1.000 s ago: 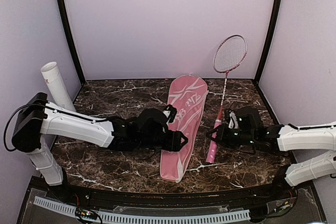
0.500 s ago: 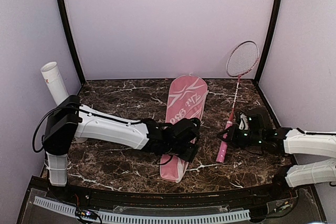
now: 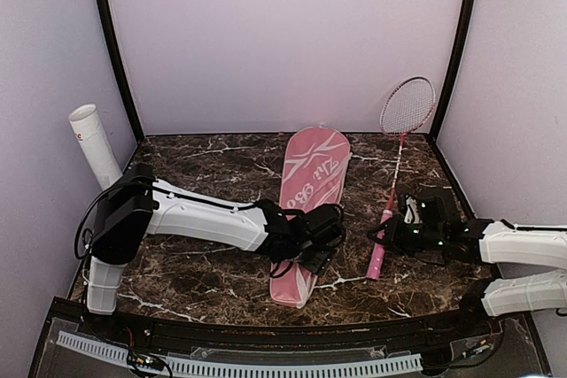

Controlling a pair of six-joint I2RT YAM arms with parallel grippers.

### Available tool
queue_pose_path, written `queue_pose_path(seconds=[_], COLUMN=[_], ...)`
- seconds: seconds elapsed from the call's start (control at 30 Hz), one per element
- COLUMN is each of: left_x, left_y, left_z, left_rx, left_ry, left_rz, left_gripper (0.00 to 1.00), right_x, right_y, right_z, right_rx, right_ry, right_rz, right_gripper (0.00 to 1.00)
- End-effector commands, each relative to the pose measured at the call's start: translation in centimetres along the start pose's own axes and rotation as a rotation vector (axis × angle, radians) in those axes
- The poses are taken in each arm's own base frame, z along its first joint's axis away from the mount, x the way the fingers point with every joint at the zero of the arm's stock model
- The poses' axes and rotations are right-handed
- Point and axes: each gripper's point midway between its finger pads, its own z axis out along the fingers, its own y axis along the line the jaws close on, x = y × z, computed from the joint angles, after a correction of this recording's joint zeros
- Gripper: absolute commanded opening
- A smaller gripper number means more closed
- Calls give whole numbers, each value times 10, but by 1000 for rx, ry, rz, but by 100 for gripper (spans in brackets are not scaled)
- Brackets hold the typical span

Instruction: Pack up the badminton gear

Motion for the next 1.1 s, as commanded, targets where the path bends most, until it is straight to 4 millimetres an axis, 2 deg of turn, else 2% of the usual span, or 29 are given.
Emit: queue_pose_path(seconds=[0.0,0.27,0.4,0.5,0.63,0.83,1.07], left_x=[-5,1,-1,-7,-13,-28,-35], left_y=[1,25,33,42,61,97,142], left_z=[0,3,0,-8,-20,-43,-55], left_rx=[-13,-88,-103,-112,-101,-25,-11], left_ry=[4,54,55,33,-7,-86,-150], left_rz=[10,-39,-58,-86,-161,-311,-424], left_gripper=[76,37,15,2,0,0,0], right_x=[-13,-2,17,37,63,88,125], right_y=[17,20,23,24,23,35,34], right_z=[-6,-17,-23,-29,-37,-49,-61], right_rx=[-73,-96,-139,-177,-234,-403,-471], right_ry=[-57,-14,72,162,263,349,503], right_rz=[-24,-30,-42,-46,-31,12,45], right_gripper=[0,0,0,0,0,0,0])
